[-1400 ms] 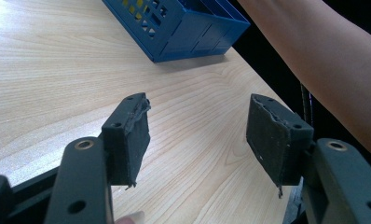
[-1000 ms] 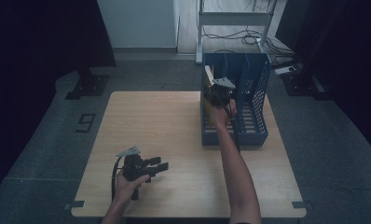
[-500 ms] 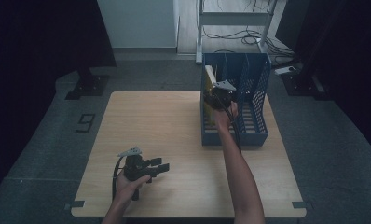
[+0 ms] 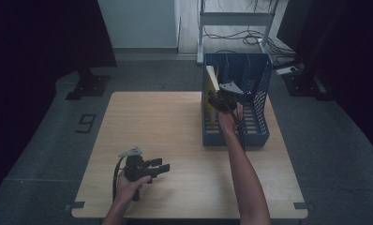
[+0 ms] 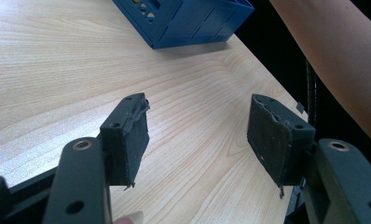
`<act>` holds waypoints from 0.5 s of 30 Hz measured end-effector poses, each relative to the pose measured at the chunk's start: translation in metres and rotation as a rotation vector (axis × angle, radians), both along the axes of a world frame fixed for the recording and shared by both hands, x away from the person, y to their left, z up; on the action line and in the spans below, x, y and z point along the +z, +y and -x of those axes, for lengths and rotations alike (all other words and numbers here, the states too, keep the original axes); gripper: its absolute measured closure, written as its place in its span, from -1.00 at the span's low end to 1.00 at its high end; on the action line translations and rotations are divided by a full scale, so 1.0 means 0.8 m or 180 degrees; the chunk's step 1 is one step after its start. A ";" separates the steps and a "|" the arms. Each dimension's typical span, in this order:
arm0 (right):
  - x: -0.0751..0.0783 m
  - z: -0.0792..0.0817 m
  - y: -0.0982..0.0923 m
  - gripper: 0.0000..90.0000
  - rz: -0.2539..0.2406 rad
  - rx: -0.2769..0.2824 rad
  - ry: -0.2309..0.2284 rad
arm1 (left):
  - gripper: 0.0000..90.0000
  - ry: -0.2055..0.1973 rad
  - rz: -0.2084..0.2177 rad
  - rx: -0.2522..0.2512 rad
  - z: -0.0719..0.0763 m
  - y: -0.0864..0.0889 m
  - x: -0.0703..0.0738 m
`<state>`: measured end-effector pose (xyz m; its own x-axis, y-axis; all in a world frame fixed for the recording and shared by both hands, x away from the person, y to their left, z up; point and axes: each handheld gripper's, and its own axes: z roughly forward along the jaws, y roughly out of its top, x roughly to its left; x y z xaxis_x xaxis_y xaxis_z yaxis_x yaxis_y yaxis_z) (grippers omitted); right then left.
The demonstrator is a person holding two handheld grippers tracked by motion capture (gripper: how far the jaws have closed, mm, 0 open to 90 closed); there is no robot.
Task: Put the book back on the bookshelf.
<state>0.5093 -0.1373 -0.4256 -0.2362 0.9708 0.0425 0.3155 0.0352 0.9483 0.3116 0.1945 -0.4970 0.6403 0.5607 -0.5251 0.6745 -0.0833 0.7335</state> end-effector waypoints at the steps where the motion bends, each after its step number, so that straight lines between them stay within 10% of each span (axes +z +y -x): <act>1: 0.000 0.001 -0.001 -0.05 -0.0002 0.0011 0.0007 | -0.15 0.0000 -0.0001 0.0001 0.000 0.000 0.000; 15: 0.000 0.026 -0.011 -0.08 0.0000 0.0131 -0.0033 | -0.15 -0.0009 -0.0042 0.0010 0.001 -0.004 -0.001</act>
